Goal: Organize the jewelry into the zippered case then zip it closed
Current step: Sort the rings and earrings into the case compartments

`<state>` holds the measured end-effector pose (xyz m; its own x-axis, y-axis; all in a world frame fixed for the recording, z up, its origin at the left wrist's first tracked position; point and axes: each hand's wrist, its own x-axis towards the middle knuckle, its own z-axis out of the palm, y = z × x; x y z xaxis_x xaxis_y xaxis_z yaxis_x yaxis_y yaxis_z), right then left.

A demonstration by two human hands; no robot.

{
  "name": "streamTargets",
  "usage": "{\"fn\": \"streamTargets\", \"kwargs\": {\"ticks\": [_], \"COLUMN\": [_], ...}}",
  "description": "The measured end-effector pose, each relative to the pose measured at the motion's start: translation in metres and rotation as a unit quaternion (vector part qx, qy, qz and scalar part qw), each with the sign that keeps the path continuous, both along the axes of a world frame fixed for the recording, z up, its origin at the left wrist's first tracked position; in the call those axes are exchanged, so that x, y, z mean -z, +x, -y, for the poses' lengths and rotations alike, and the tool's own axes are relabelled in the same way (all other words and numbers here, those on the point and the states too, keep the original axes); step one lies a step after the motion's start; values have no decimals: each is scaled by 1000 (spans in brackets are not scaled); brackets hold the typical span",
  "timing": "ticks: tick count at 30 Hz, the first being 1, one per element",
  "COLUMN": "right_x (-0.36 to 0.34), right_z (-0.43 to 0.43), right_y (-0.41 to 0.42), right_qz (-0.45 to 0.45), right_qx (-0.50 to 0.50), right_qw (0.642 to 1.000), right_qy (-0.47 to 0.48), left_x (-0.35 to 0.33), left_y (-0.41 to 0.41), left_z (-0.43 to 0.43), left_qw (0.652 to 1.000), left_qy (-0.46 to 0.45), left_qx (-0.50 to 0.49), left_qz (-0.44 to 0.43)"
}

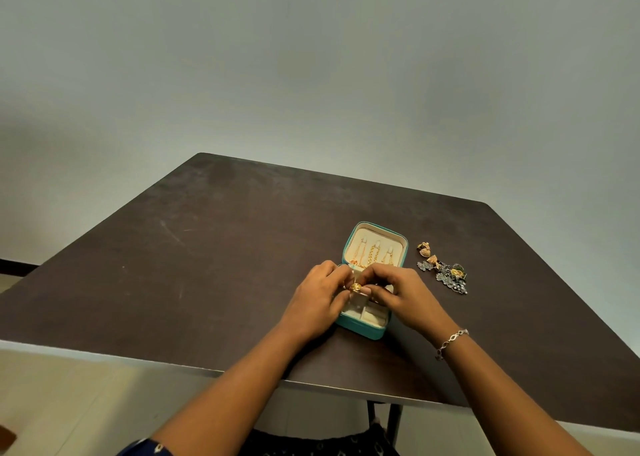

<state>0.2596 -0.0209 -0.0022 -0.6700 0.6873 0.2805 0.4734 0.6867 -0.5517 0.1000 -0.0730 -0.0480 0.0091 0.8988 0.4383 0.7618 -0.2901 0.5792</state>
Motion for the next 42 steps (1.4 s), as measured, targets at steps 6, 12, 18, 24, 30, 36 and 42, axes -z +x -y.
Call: {"fn": "streamTargets", "kwargs": {"ticks": [6,12,18,24,30,36,42], "right_x": [1,-1,-6,-9,1,7,11], "right_z": [7,7,8,5,12,16,21], "right_y": [-3,-7,-5,18,24,27,30], "right_qz": [-11,45,17,-42,-21,-19,-12], "right_qx": [12,22,49,128,138,136,134], "right_qw": [997,990,993,990,990,990,990], "right_qy": [77,132,105,28,15,26,34], "left_x": [0,-3,-3,-4,-4,-2,-4], "left_y": [1,2,3,6,11,10,8], "left_z": [0,1,2,2,5,7,8], "left_qw": [1000,1000,1000,998,995,996,996], "left_qy": [1,-3,-17,-28,-10,-6,-19], "left_qx": [-8,-7,-15,-39,-63,-50,-31], "left_qz": [-8,-9,-14,-44,-73,-74,-83]}}
